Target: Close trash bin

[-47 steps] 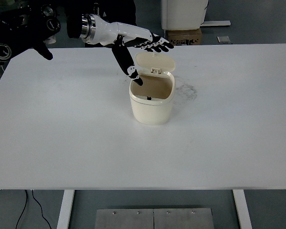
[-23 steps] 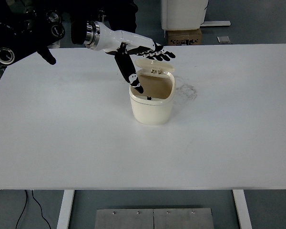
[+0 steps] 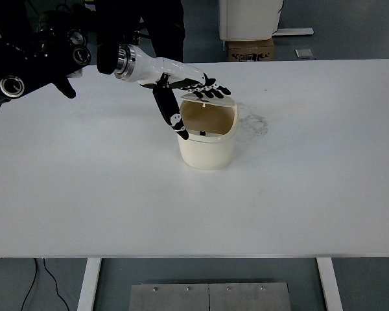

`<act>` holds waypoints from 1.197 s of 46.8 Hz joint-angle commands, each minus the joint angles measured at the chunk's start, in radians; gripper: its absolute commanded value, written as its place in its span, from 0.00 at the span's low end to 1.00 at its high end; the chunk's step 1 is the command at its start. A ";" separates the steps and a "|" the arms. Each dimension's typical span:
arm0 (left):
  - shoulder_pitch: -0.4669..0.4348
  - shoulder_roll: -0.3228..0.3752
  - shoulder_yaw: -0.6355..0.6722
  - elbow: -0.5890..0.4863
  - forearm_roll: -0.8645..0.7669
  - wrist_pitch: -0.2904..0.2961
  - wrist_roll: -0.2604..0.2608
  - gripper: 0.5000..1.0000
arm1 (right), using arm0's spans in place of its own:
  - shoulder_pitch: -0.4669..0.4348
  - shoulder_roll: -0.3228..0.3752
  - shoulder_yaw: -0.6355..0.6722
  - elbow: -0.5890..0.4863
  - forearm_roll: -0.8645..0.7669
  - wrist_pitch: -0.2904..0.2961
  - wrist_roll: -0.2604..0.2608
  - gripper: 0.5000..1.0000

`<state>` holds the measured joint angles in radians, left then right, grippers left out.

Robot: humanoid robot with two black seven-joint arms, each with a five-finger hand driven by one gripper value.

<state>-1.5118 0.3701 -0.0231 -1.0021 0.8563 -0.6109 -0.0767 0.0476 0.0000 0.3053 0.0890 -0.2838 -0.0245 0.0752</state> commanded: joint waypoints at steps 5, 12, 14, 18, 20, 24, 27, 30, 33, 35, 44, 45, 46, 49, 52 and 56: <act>0.009 0.000 0.000 -0.027 -0.003 0.000 0.002 1.00 | 0.000 0.000 0.000 0.000 0.000 0.000 0.000 0.98; 0.013 0.000 0.000 -0.049 -0.006 0.000 0.014 1.00 | 0.000 0.000 0.000 0.000 0.000 0.000 0.000 0.98; 0.013 0.000 0.000 -0.055 -0.006 0.000 0.017 1.00 | 0.000 0.000 0.000 0.000 0.000 0.000 0.000 0.98; 0.015 0.000 0.000 -0.066 -0.006 0.000 0.023 1.00 | 0.000 0.000 0.000 0.000 0.000 0.000 0.000 0.98; 0.015 0.000 0.002 -0.067 -0.006 0.000 0.023 1.00 | 0.000 0.000 0.000 0.000 0.000 0.000 0.000 0.98; 0.015 0.003 0.002 -0.072 -0.006 0.000 0.024 1.00 | 0.000 0.000 0.000 0.000 0.000 0.000 0.000 0.98; 0.015 0.004 0.009 -0.078 -0.006 0.000 0.026 1.00 | 0.000 0.000 0.000 0.000 0.000 0.000 0.000 0.98; 0.016 0.004 0.022 -0.087 -0.006 0.000 0.034 1.00 | 0.000 0.000 0.000 0.000 0.000 0.000 0.000 0.98; 0.022 0.006 0.029 -0.098 -0.006 0.000 0.038 1.00 | 0.000 0.000 0.000 0.000 0.000 0.000 0.000 0.98; 0.027 0.006 0.031 -0.099 -0.008 0.000 0.038 1.00 | 0.000 0.000 0.000 0.000 0.000 0.000 0.000 0.98; 0.027 0.006 0.031 -0.101 -0.013 0.000 0.040 1.00 | 0.000 0.000 0.000 0.000 0.000 0.000 0.000 0.98; 0.027 0.006 0.031 -0.099 -0.014 0.000 0.040 1.00 | 0.000 0.000 0.000 0.000 0.000 0.000 0.000 0.98; 0.027 0.006 0.031 -0.099 -0.013 0.000 0.040 1.00 | 0.000 0.000 0.000 0.000 0.000 0.000 0.000 0.98; 0.032 0.006 0.031 -0.099 -0.014 0.000 0.040 1.00 | 0.000 0.000 0.000 0.000 0.000 0.000 0.000 0.98; 0.036 0.006 0.031 -0.099 -0.014 0.000 0.040 1.00 | 0.000 0.000 0.000 0.000 0.000 0.000 0.000 0.98; 0.036 0.006 0.031 -0.099 -0.014 0.000 0.040 1.00 | 0.002 0.000 0.000 0.000 0.000 0.000 0.000 0.98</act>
<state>-1.4761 0.3759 0.0077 -1.1015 0.8427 -0.6108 -0.0369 0.0475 0.0000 0.3053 0.0890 -0.2838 -0.0245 0.0752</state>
